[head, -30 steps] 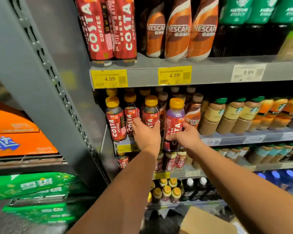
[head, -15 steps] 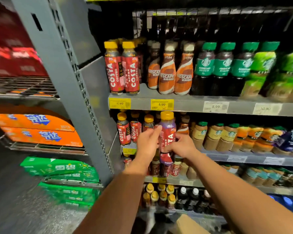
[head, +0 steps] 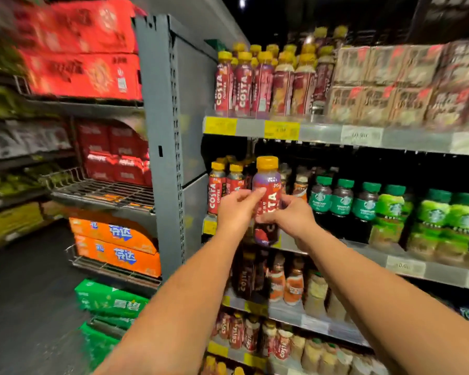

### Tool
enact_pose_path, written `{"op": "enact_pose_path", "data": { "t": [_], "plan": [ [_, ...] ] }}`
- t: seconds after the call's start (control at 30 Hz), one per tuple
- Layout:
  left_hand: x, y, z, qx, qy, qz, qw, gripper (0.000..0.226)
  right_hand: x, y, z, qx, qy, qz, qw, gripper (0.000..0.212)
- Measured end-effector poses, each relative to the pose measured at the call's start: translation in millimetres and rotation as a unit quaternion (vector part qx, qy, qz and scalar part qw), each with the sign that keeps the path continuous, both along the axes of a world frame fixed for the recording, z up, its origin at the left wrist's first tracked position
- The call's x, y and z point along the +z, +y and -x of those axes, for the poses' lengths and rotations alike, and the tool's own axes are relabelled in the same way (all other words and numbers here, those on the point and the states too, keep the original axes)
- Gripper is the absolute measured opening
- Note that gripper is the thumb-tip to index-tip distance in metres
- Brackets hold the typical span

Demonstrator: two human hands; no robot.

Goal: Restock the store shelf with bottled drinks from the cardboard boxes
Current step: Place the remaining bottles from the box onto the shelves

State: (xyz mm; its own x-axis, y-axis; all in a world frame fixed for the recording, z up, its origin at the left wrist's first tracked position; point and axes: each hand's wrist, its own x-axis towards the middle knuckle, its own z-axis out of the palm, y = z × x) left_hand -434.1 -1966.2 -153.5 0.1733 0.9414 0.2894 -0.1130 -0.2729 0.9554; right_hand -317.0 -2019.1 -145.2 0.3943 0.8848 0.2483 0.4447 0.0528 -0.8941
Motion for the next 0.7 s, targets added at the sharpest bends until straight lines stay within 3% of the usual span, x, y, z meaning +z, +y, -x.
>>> {"op": "enact_pose_path", "data": {
  "t": [0.27,0.47,0.6,0.7],
  "plan": [
    [92.6,32.5,21.2,0.026,-0.003,-0.068,0.997,0.019,83.7,36.9,19.8,-0.007,-0.051,-0.07,0.996,0.039],
    [157.8,78.3,23.3,0.005,-0.13,-0.036,0.991,0.037,155.3,82.8,28.7,-0.026,-0.07,-0.115,0.991,0.039],
    [186.7,108.7,17.6,-0.016,-0.186,-0.059,0.981,0.041,197.0,116.9,27.8,-0.059,-0.057,-0.145,0.986,0.067],
    [198.6,128.9,10.5,-0.027,-0.181,-0.081,0.98,0.039,212.8,141.6,28.0,-0.078,-0.045,-0.175,0.98,0.05]
  ]
}}
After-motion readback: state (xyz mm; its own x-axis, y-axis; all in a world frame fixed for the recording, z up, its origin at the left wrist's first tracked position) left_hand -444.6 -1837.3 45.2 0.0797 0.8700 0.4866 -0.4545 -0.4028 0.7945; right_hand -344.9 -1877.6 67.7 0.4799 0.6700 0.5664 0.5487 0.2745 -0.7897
